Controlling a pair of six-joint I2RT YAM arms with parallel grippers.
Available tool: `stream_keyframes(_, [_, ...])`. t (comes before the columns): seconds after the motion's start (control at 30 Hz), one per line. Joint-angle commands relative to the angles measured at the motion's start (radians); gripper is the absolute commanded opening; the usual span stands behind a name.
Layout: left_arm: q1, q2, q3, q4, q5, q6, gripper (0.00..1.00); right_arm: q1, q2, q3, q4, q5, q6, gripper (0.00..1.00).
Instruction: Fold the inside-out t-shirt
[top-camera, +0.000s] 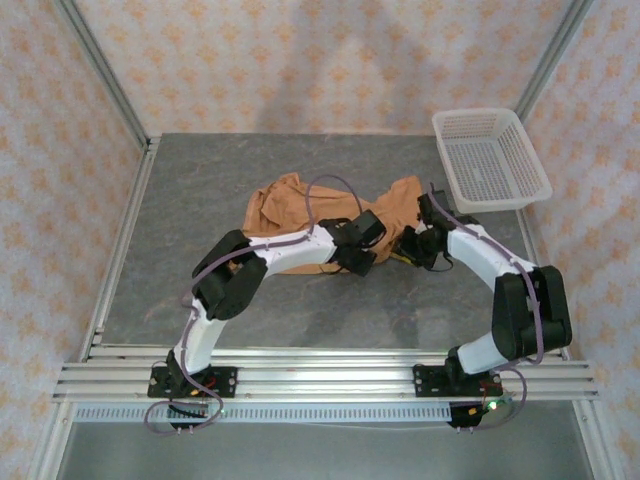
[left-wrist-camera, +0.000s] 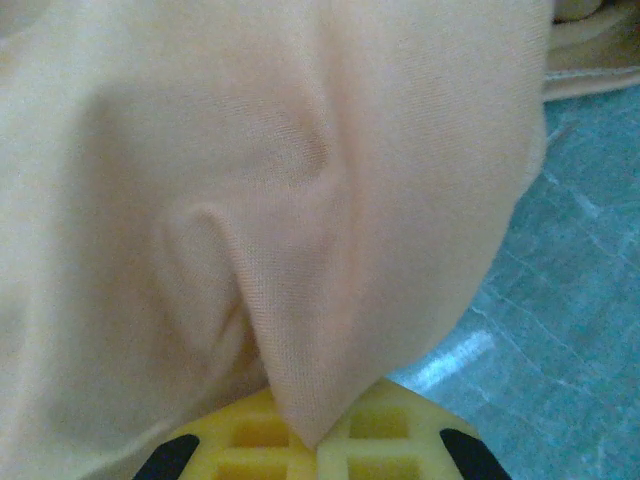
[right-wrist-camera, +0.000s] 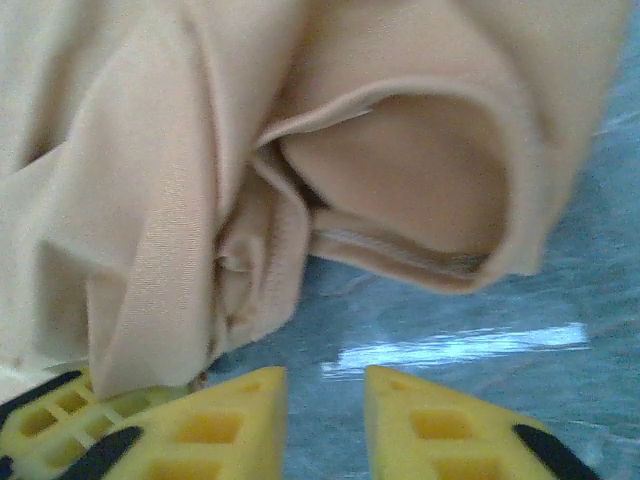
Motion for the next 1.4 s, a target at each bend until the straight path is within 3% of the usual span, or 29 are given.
stream_keyframes(0.0, [0.022,-0.114,0.025,-0.079,0.019,-0.016,0.00,0.026,0.029,-0.011,0.105,-0.027,0.061,0.39])
stream_keyframes(0.13, [0.059,-0.175,-0.011,-0.038,0.146,-0.071,0.00,0.056,0.059,-0.016,0.234,-0.067,0.144,0.50])
stream_keyframes(0.3, [0.112,-0.232,-0.074,0.042,0.270,-0.139,0.00,0.078,0.105,-0.044,0.447,-0.110,0.308,0.51])
stream_keyframes(0.33, [0.122,-0.236,-0.087,0.057,0.292,-0.149,0.00,0.081,0.105,-0.057,0.496,-0.105,0.347,0.46])
stream_keyframes(0.4, [0.139,-0.243,-0.101,0.067,0.330,-0.164,0.00,0.082,0.097,-0.068,0.525,-0.088,0.383,0.26])
stream_keyframes(0.5, [0.172,-0.270,-0.107,0.035,0.359,-0.163,0.00,0.078,0.045,-0.016,0.358,-0.040,0.303,0.00])
stream_keyframes(0.67, [0.221,-0.321,-0.077,-0.059,0.393,-0.126,0.00,0.042,-0.126,0.065,-0.010,0.095,0.105,0.00])
stream_keyframes(0.87, [0.235,-0.234,0.008,-0.090,0.436,-0.112,0.01,-0.055,-0.267,0.031,-0.129,0.172,0.007,0.00])
stream_keyframes(0.97, [0.233,-0.130,0.053,-0.050,0.494,-0.133,0.09,-0.089,-0.209,0.026,-0.079,0.157,-0.013,0.00])
stream_keyframes(1.07, [0.237,-0.068,0.093,-0.054,0.441,-0.116,0.18,-0.094,-0.090,0.054,-0.017,0.184,-0.025,0.00])
stream_keyframes(1.13, [0.239,-0.050,0.117,-0.095,0.366,-0.089,0.44,-0.098,0.011,0.120,-0.034,0.179,-0.046,0.00])
stream_keyframes(1.23, [0.238,-0.071,0.096,-0.116,0.331,-0.057,0.65,-0.098,0.074,0.189,-0.068,0.152,-0.053,0.23])
stream_keyframes(1.3, [0.234,-0.105,0.054,-0.104,0.338,-0.045,0.69,-0.092,0.048,0.189,-0.073,0.150,-0.049,0.38])
stream_keyframes(1.37, [0.221,-0.140,0.006,-0.094,0.334,-0.025,0.69,-0.085,0.007,0.170,-0.086,0.159,-0.046,0.42])
